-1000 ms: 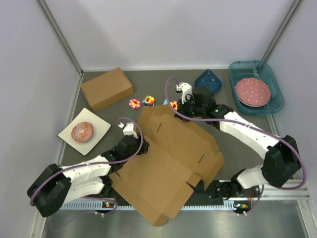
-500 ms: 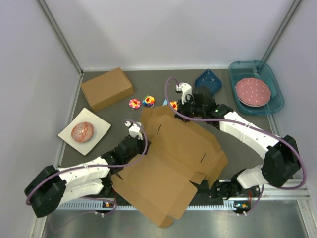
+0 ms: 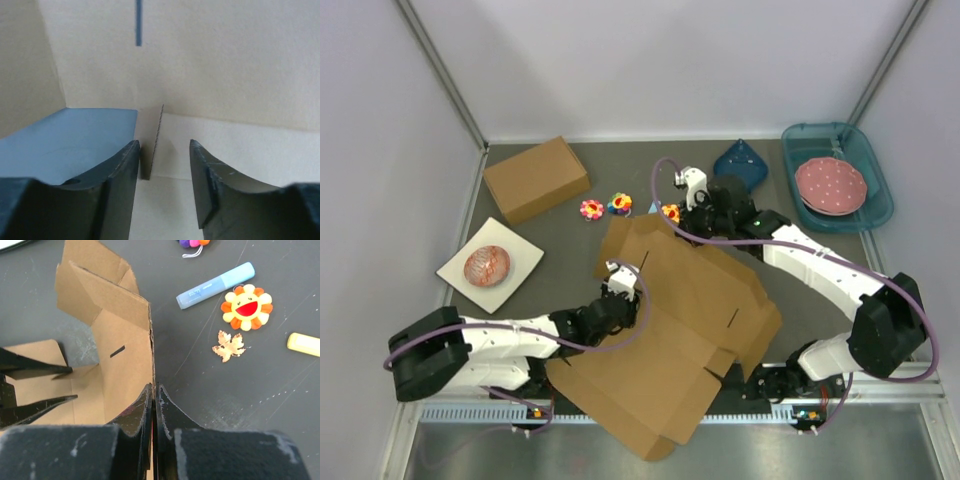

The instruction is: Fold the paper box

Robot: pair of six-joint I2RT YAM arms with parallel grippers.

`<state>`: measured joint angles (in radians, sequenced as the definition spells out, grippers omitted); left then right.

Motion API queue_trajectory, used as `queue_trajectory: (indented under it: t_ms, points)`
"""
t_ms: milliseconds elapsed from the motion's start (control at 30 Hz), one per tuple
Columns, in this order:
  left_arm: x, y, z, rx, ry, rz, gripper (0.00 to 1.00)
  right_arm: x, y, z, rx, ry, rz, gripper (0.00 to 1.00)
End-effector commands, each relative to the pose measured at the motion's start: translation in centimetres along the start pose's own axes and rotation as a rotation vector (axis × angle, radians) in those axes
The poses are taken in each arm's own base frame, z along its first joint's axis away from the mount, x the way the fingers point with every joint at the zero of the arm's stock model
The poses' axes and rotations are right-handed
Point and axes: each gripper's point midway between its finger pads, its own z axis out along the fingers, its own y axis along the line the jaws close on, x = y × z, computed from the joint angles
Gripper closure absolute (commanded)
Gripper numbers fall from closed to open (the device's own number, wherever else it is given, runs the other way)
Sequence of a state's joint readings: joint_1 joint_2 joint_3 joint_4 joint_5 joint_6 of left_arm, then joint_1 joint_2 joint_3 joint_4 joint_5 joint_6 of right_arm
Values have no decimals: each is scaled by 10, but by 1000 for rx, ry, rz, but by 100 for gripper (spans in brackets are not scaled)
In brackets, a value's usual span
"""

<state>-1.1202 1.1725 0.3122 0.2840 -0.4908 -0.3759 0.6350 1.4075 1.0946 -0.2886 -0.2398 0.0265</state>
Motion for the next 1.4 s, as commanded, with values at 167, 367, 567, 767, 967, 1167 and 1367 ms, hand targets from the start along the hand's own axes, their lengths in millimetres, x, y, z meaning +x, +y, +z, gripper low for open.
queue_trajectory:
  t_ms: [167,367,567,767,967,1167,1367]
  points:
    - [-115,19,-52,-101,-273,-201,27,-19,14,-16,13,11,-107,100]
    - [-158,58,-91,-223,-459,-312,24,-22,18,-29,34,-18,-252,100]
    - [-153,94,-96,-318,-519,-438,25,-26,21,-39,104,-48,-406,100]
    - [-134,124,-76,-362,-505,-543,29,-38,27,-55,182,-90,-568,100]
    - [-143,124,-57,-317,-534,-556,20,-32,26,-55,307,-63,-703,100]
    - [-140,104,-30,-239,-456,-516,10,-19,13,-58,483,-32,-813,100]
    - [-134,105,-29,-217,-505,-536,11,-25,-4,-70,671,-74,-857,100]
